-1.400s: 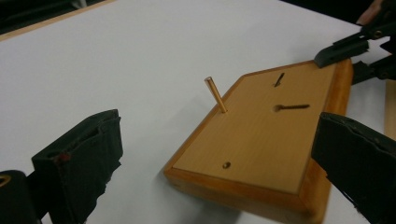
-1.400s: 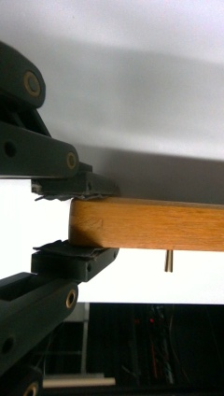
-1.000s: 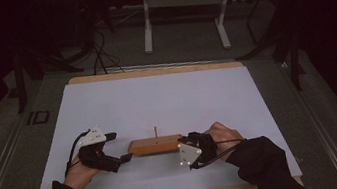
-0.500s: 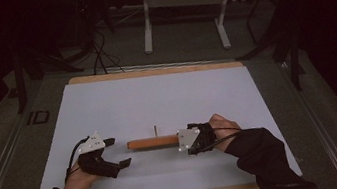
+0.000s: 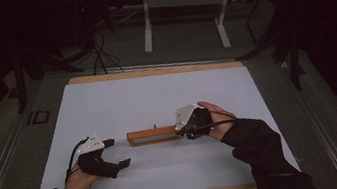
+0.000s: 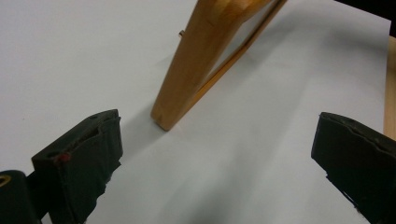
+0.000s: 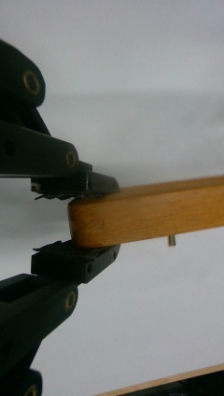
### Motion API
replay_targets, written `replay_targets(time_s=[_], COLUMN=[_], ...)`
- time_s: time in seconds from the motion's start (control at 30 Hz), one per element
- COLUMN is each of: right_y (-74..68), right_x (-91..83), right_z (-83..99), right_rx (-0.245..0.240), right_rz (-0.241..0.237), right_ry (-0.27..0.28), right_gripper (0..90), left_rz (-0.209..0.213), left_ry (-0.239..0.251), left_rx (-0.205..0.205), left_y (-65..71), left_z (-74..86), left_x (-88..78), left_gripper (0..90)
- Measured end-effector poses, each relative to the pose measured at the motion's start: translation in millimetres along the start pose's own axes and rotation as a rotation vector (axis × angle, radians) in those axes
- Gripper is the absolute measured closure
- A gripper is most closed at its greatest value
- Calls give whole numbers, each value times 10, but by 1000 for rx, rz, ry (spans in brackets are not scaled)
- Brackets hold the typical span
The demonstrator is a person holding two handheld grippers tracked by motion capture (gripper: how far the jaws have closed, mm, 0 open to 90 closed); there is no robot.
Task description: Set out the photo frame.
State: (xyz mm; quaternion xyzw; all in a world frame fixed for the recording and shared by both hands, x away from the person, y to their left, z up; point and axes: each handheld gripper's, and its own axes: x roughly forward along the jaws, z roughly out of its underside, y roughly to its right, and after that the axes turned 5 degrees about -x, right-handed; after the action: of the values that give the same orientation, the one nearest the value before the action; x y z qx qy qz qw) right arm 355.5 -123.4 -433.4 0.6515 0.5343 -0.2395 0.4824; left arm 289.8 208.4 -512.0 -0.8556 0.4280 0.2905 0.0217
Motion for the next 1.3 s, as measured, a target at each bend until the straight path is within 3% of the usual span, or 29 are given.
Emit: replay_targets(time_s=[0.27,0.3,0.7,0.8,1.3], right_y=[210,263,431,486,728], right_x=[58,75,141,159,292], right_z=[-12,-17,0,11,75], right_rx=[62,93,206,262,310], right_rz=[-35,-46,-74,-89,-115], right_ry=[-15,-20,-13,-10,0], right_gripper=[670,665,646,642,592], left_rz=[-2,-3,1,0,-2], left_ry=[7,9,13,7,10], left_rx=[0,-1,-8,-3,-6], left_y=[-3,-8,-15,-8,-23], left_z=[8,10,24,28,46], left_x=[-2,-6,4,15,17], left_gripper=[24,25,24,24,25])
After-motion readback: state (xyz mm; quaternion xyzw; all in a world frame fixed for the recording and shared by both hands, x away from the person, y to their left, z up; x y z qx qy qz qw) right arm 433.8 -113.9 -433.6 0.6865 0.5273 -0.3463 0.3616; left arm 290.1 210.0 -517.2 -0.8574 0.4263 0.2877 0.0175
